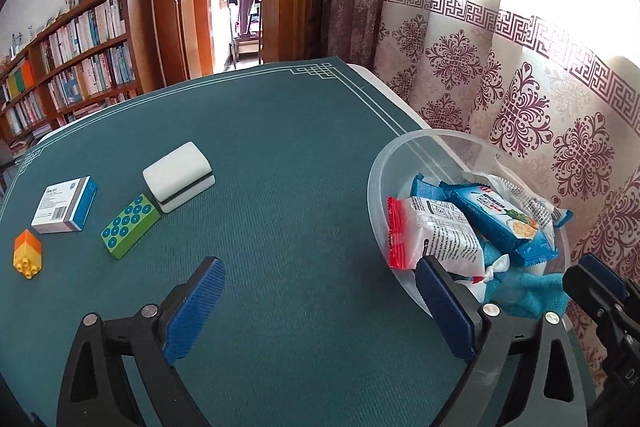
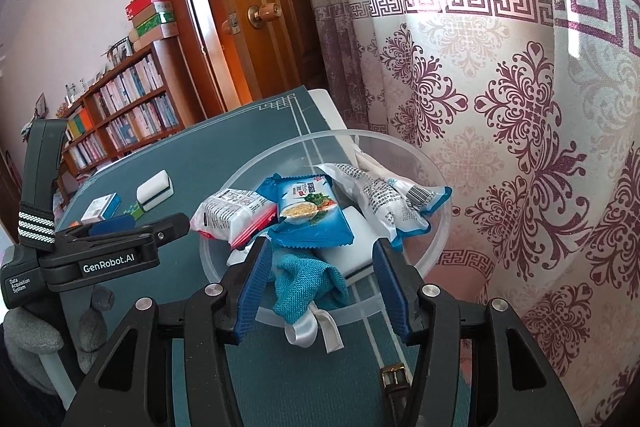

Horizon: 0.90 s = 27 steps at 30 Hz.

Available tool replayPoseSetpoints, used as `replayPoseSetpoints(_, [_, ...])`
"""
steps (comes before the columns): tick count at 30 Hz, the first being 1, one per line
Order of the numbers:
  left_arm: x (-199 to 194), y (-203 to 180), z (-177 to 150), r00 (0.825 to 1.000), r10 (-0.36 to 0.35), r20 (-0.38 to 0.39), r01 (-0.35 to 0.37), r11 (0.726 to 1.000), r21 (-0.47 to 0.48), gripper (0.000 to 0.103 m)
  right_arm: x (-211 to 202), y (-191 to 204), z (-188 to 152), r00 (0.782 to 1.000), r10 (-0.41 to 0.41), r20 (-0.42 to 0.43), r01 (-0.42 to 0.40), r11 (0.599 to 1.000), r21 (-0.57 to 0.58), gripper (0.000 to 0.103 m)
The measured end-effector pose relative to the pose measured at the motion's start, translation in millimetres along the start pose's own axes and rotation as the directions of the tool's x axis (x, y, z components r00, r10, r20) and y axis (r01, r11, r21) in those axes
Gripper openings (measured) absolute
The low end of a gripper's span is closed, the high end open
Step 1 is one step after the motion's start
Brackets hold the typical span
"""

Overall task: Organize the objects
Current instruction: 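Open the left gripper to drop the snack bag while the right gripper releases the cracker packet, then withdraw both grippers from the bowl toward the green dotted block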

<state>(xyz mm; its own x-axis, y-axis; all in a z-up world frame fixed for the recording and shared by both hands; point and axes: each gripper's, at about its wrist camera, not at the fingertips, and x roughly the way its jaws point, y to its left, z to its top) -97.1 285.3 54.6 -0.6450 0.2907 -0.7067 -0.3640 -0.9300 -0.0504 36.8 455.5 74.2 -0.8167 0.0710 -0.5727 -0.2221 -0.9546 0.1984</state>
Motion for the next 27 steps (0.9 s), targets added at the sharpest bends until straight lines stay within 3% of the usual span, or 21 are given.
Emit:
replayPoseSetpoints(3, [-4.0,6.6,-3.9,1.0,0.027,0.008,-0.027,1.0,-0.006,0.1,-1.3,2.4,-0.1,1.0,0.006,0.003,-0.006,1.0,-0.004,0.055])
replayPoseSetpoints(8, [-7.7,19.8,-11.9,0.998,0.066,0.011,-0.065,0.998,-0.023,0.102,-4.8,12.0,-3.4,1.0,0.02,0.003,-0.019,1.0,-0.017,0.065])
replayPoseSetpoints(17, [-18.2,49.6,-24.6,0.994,0.104,0.011,-0.103,0.993,-0.061,0.102,-11.4,33.7,-11.3,0.998,0.057,0.004,-0.057,0.997,-0.053,0.065])
replayPoseSetpoints(27, [-14.8,113.8,-39.0,0.972,0.235,-0.018,-0.235,0.963,-0.128,0.102,-10.5,67.5,-32.3,0.991,0.131,-0.04,-0.134,0.987,-0.091,0.065])
